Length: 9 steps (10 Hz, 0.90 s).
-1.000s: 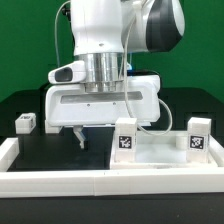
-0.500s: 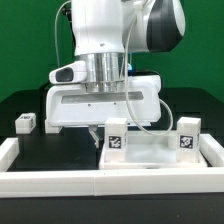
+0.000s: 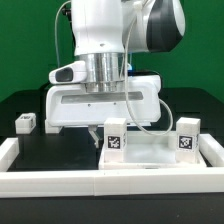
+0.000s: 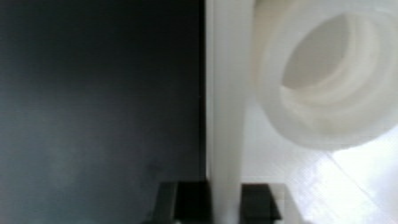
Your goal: Assemble square table
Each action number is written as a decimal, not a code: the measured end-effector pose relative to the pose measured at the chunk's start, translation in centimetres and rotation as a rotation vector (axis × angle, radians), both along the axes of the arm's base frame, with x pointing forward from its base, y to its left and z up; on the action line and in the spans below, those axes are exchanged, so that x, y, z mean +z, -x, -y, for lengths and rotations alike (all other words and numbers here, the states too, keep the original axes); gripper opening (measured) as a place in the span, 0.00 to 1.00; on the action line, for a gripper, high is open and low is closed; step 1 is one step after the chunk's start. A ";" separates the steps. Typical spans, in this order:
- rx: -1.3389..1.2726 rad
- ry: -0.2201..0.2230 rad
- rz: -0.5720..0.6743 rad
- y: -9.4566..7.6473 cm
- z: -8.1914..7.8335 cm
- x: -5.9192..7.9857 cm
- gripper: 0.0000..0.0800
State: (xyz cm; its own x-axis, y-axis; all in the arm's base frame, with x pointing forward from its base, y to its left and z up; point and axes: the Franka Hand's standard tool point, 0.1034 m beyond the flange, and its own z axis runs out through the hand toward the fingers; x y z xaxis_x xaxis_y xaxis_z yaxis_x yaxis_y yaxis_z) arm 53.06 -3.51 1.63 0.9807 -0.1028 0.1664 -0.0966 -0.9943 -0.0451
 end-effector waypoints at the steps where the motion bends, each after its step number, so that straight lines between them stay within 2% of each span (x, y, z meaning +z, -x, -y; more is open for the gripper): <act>1: 0.000 0.000 0.000 0.0 0.0 0.0 0.07; 7: 0.045 0.008 0.001 0.0 0.1 0.0 0.07; 9: 0.201 0.042 0.003 -0.1 0.3 0.0 0.07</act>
Offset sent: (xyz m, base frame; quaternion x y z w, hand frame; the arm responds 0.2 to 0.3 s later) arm 0.0000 0.0000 0.0000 0.0000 0.0000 0.0000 1.0000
